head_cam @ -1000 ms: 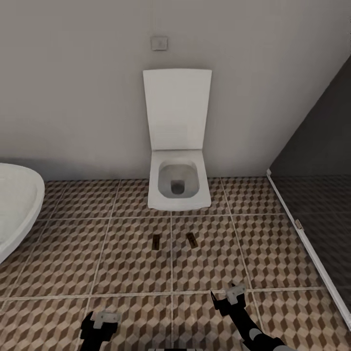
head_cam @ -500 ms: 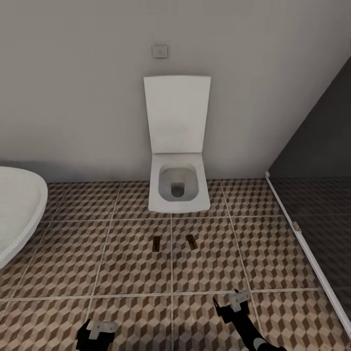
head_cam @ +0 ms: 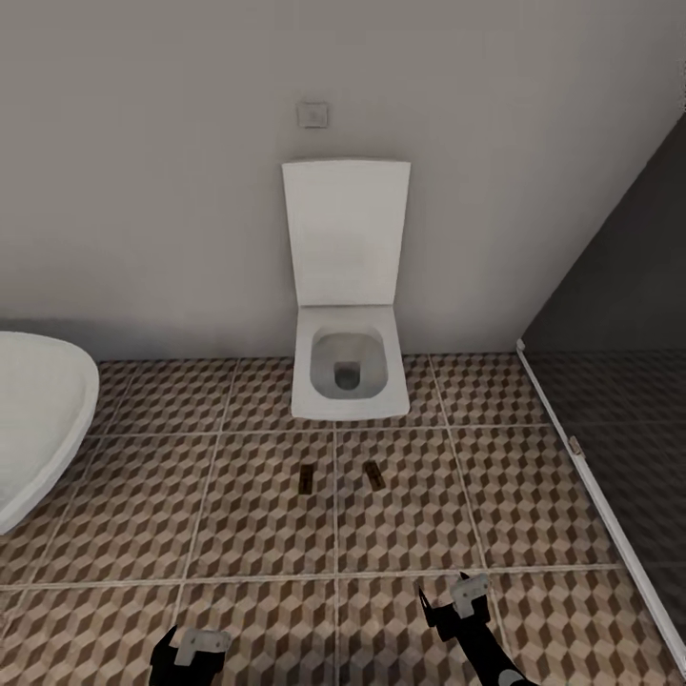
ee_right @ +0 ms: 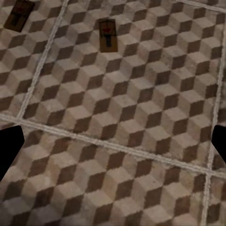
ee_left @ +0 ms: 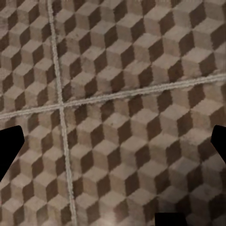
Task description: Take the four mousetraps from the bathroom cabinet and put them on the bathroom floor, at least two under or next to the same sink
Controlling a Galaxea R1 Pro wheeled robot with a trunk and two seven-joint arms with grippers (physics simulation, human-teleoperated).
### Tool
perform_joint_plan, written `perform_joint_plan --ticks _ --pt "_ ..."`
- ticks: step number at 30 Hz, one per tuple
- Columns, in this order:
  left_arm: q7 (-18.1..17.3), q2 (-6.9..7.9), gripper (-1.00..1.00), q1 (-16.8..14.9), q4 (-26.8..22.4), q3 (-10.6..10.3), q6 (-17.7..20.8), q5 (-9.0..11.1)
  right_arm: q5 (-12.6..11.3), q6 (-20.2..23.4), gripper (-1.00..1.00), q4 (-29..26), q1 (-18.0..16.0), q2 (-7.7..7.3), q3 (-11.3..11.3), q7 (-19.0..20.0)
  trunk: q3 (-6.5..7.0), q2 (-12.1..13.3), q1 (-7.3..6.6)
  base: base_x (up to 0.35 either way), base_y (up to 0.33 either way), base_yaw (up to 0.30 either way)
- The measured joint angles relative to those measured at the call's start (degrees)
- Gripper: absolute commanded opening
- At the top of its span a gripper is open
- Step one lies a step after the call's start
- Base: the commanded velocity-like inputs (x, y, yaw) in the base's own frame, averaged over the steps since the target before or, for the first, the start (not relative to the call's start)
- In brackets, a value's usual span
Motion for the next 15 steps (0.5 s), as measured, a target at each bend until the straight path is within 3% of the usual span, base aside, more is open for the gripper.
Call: perform_joint_plan --ticks 15 --pt "0.0 -0.17 1.0 0.09 0.03 0.0 0.17 0.0 0.0 0.1 1.0 0.0 0.05 0.07 -0.05 -0.12 2.69 6.02 -3.3 0.0 0.0 0.0"
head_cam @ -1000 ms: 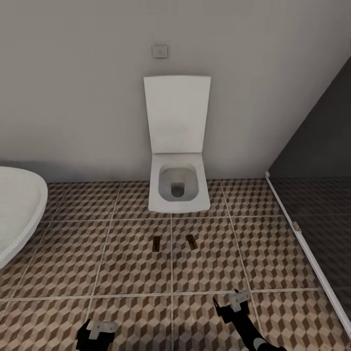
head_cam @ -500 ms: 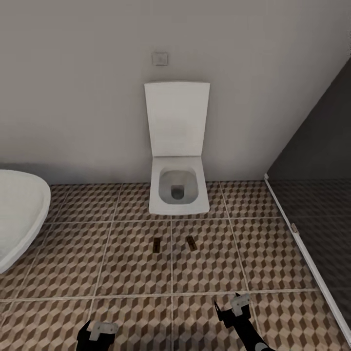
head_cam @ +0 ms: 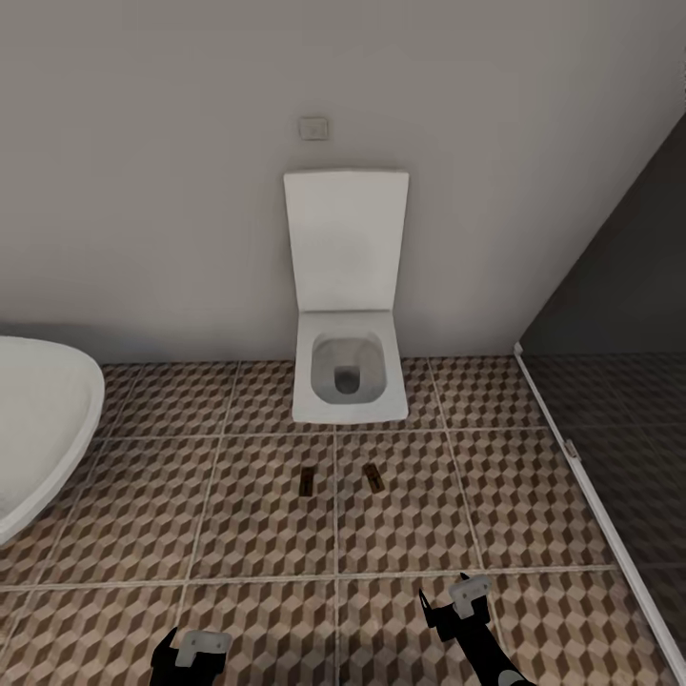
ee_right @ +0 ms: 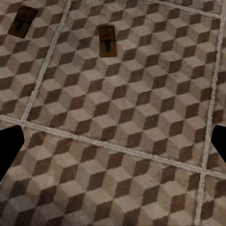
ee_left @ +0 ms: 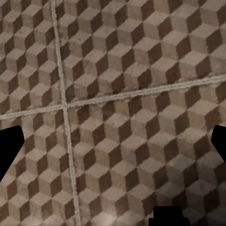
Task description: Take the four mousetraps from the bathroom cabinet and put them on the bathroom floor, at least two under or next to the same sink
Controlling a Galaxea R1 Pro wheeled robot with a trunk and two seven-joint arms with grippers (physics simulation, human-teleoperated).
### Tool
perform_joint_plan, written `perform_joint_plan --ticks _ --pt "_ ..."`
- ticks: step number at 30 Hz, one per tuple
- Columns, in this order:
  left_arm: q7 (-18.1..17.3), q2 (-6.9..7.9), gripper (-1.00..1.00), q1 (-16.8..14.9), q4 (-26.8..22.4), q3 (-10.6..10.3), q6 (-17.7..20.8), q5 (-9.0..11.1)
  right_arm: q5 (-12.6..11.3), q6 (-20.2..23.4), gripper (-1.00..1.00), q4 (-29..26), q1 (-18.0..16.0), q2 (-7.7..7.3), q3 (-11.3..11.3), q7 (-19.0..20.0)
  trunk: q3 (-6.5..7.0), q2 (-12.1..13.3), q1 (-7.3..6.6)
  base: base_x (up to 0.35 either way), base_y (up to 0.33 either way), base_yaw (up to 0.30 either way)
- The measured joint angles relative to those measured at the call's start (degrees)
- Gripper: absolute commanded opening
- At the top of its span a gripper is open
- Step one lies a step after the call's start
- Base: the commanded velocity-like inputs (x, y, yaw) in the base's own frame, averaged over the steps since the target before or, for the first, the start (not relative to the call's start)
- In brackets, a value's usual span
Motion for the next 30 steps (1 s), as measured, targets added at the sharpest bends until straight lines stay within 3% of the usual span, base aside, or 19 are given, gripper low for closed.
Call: perform_joint_plan --ticks 30 --pt "0.0 -0.35 1.0 0.0 0.02 0.0 0.1 0.0 0.0 0.16 1.0 0.0 0.0 0.22 -0.01 -0.12 5.74 12.03 -6.59 0.0 0.0 0.0"
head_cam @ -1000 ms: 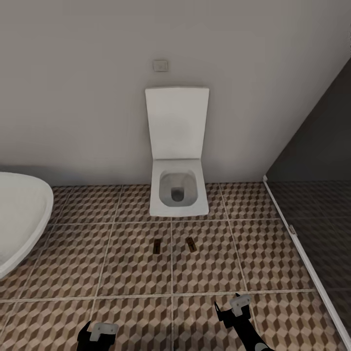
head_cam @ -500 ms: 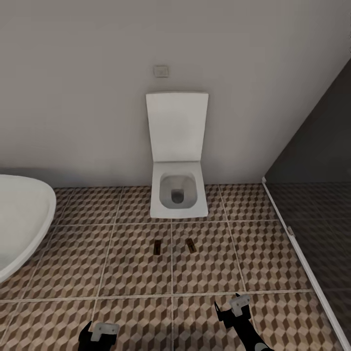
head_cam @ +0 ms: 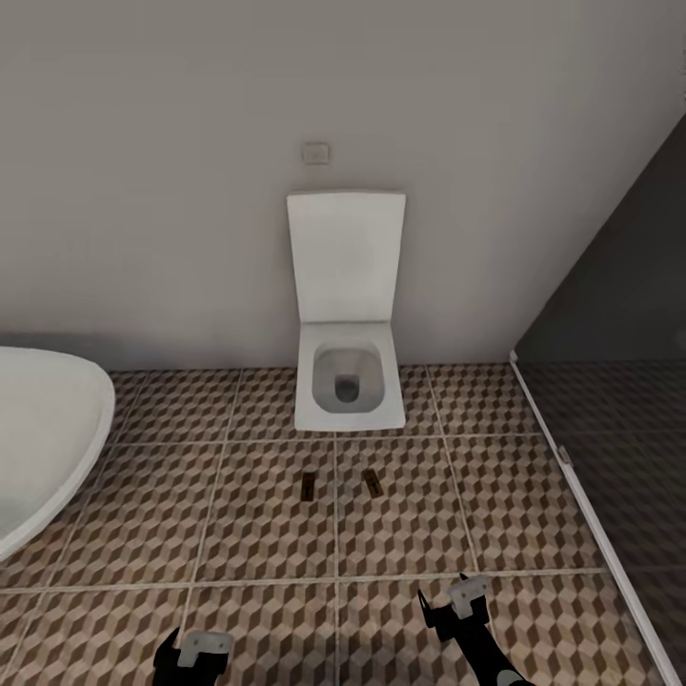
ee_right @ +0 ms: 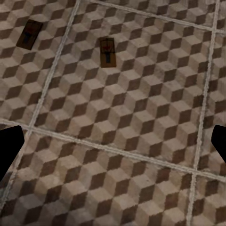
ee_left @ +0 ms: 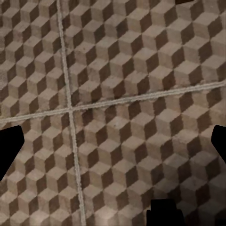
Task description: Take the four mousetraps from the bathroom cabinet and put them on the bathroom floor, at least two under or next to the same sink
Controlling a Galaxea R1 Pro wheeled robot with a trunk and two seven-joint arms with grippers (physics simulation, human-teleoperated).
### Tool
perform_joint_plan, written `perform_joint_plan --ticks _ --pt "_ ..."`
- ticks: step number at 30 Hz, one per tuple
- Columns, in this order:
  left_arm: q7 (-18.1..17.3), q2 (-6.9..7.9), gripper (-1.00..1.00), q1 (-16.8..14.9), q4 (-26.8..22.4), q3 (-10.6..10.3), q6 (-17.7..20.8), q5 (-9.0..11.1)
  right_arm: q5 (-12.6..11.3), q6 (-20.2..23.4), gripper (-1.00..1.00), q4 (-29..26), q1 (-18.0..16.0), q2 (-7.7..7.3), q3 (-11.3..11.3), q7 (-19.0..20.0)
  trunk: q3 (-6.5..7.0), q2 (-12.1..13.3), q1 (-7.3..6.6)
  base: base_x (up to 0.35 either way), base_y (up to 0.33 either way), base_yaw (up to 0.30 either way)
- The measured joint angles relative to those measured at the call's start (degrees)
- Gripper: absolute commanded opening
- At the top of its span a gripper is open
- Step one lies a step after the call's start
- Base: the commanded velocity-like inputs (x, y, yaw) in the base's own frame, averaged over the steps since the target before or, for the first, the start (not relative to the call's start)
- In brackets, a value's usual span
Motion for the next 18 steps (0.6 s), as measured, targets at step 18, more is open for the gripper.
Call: perform_joint_plan --ticks 18 --pt "0.0 -0.09 1.0 0.01 0.0 0.0 0.0 0.0 0.0 0.0 1.0 0.0 0.0 -0.11 -0.06 0.0 4.85 7.22 -3.95 0.0 0.0 0.0"
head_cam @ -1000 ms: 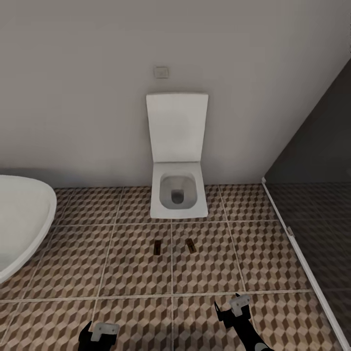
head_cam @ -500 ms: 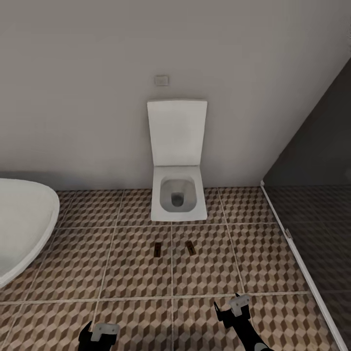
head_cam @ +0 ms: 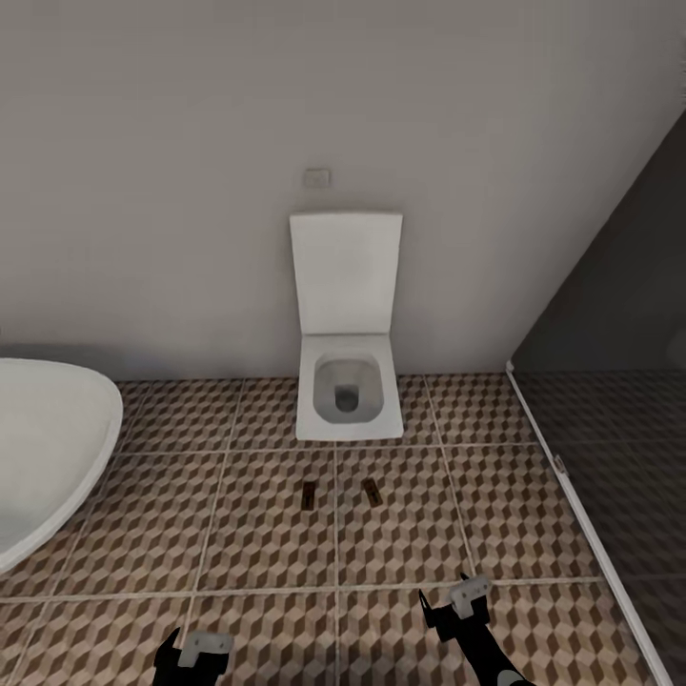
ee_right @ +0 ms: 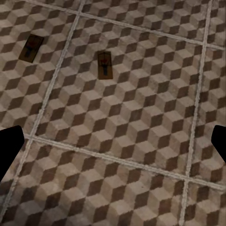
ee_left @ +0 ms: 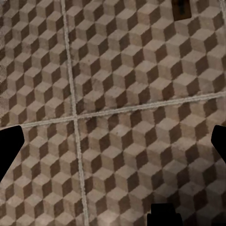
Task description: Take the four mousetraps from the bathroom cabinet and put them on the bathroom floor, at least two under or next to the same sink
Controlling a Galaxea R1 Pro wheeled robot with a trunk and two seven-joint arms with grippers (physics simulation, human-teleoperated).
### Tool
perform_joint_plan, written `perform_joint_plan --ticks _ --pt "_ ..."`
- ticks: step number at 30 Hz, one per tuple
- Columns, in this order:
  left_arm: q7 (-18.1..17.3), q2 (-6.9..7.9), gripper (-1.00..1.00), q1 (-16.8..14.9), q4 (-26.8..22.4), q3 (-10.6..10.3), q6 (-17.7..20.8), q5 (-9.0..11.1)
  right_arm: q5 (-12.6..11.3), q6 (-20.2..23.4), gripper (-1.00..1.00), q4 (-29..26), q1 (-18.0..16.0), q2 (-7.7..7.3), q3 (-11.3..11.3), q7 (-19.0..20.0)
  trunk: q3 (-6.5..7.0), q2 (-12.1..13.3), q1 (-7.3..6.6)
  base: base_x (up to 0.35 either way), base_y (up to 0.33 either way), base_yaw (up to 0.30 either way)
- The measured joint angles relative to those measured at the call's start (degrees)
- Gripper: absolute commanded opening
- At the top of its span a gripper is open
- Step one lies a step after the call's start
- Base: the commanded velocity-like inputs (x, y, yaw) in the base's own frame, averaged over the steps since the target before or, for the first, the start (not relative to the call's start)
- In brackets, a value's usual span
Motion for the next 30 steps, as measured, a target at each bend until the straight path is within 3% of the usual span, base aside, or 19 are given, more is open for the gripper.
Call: perform_joint_plan --ticks 30 --pt "0.0 0.0 1.0 0.05 0.0 0.0 0.0 0.0 0.0 0.0 1.0 0.0 0.0 0.0 -0.03 0.0 8.11 12.04 -6.59 0.0 0.0 0.0"
